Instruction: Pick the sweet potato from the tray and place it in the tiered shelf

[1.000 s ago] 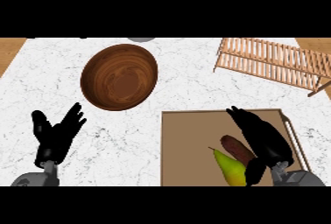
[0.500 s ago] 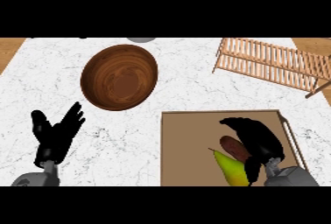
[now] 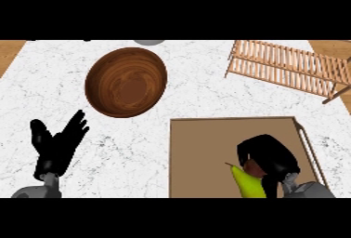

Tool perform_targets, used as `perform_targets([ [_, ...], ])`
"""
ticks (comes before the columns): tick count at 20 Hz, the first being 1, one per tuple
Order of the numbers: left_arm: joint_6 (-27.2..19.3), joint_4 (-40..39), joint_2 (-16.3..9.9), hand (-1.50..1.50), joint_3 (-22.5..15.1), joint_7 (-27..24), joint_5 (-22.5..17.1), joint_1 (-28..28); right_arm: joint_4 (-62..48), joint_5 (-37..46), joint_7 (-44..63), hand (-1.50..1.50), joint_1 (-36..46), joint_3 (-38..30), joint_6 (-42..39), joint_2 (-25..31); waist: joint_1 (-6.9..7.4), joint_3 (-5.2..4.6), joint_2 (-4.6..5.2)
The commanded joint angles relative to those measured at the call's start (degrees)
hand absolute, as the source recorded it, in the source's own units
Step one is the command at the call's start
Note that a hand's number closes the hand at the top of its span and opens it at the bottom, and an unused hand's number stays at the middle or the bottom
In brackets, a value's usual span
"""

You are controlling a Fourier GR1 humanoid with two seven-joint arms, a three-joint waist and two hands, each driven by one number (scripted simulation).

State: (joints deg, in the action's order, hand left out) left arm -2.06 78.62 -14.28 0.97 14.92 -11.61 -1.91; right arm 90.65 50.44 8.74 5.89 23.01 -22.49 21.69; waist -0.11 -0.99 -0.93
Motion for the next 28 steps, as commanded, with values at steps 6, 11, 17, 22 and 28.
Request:
perform_targets([
  [6,1.72,-1.04,-0.10,0.00,0.16,-0.61,-0.55,1.88,-8.45,-6.33,20.30,1.50,7.67,-14.90,4.85,-17.98,1.25,0.97,1.30],
  [11,-0.17,-3.65,0.65,0.00,-0.02,1.01,1.24,-2.68,-6.25,-4.49,21.74,1.50,15.35,-16.70,12.64,-21.40,0.15,0.99,1.04],
  [17,-1.11,-0.99,0.43,0.00,1.22,2.32,0.67,-0.62,10.29,1.94,32.02,1.50,21.33,-15.20,12.29,-20.17,-0.28,0.96,0.61],
  [22,0.35,1.55,0.76,0.00,0.72,2.18,-0.06,2.05,22.70,3.43,44.79,1.50,28.57,-17.96,3.63,-18.95,-0.31,0.95,0.45],
  [28,0.58,-1.54,0.98,0.00,1.32,1.36,0.73,0.30,25.68,-1.33,51.76,1.50,40.68,-27.76,-6.45,-14.04,-0.23,0.95,0.68],
])
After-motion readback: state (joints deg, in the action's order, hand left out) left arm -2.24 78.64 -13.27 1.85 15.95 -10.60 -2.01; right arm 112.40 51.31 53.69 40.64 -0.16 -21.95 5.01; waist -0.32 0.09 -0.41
